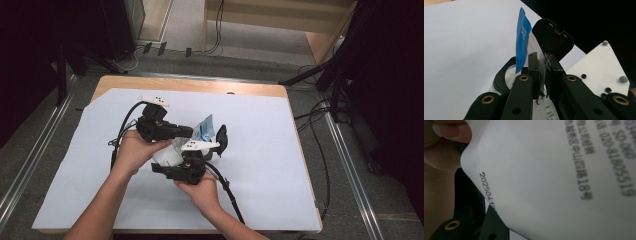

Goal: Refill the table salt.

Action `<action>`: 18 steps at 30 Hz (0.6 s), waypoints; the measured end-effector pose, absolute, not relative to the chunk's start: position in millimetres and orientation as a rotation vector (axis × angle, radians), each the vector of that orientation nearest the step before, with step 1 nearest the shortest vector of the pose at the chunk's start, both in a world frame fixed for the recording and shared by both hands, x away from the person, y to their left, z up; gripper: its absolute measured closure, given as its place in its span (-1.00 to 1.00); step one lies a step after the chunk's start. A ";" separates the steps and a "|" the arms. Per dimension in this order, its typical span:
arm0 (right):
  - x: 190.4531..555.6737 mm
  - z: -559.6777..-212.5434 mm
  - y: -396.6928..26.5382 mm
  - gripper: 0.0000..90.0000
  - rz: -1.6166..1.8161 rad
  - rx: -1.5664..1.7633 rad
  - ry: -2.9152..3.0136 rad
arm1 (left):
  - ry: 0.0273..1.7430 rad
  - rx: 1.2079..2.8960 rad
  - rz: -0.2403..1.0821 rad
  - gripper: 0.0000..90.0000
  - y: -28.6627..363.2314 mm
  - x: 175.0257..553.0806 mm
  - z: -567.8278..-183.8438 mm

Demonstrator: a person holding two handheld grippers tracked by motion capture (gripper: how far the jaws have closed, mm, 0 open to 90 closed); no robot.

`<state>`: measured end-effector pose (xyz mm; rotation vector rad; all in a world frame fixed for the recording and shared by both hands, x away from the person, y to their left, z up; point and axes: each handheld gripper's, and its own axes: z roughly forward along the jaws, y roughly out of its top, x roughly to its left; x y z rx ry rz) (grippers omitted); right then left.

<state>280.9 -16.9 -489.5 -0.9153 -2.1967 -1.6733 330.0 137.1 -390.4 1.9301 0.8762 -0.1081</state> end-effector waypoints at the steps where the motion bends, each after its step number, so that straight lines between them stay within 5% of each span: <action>1: 281.1 -489.6 -16.9 0.33 -1.674 -0.913 -2.193 | 0.875 1.930 -0.109 0.89 137.4 330.2 -390.3; 18: 280.0 -489.7 -15.9 0.24 -1.673 -0.917 -2.219 | 0.877 1.934 -0.105 0.91 135.4 331.9 -390.1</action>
